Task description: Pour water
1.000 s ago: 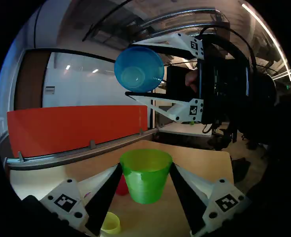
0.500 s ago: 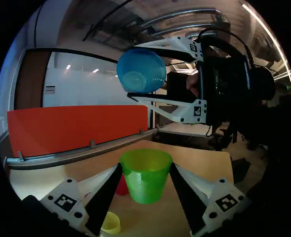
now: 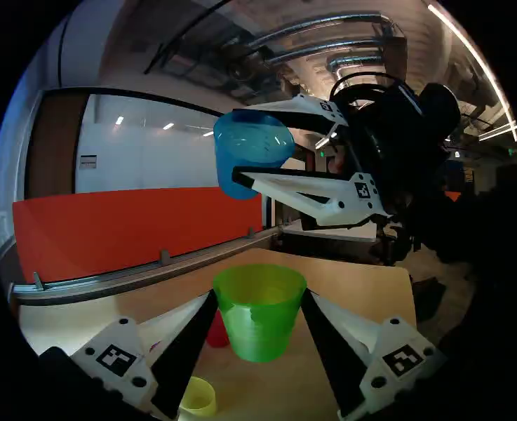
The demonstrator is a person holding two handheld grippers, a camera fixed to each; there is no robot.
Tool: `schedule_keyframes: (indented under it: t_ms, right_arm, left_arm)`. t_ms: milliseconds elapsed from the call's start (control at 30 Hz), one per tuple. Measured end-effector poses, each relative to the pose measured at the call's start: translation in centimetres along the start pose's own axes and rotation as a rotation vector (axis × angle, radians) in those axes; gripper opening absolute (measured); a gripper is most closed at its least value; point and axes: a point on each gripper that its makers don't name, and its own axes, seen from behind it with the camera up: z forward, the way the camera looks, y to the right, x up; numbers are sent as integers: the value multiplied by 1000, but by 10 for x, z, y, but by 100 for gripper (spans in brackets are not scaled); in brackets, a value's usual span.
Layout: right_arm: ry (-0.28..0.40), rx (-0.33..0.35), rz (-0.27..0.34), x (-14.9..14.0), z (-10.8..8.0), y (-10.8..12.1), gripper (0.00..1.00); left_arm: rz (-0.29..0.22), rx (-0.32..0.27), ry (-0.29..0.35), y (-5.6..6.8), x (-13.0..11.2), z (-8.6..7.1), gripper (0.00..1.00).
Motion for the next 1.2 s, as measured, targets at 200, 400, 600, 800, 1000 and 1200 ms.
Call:
schedule_keyframes:
  t_ms: [200,400,600,800,1000,1200]
  right_arm:
    - [-2,10,211,1,-3,-9,92]
    - [-6,28,399,-1,-7,-16,92]
    - [-30,27,577,-6,-11,-17,92]
    - [-51,50,704,-8,-16,-25,92]
    - [-51,53,780,-7,-21,-26,92]
    - [-66,54,812,-14,-33,-30,92]
  left_arm:
    - [11,8,1,-3,3,-1,86]
    - [14,9,2,-3,6,-1,86]
    - [26,13,-7,-3,5,0,86]
    - [29,18,-10,-5,5,-1,86]
    - [32,20,-10,-6,8,-2,86]
    - [46,19,-22,-4,4,-7,86]
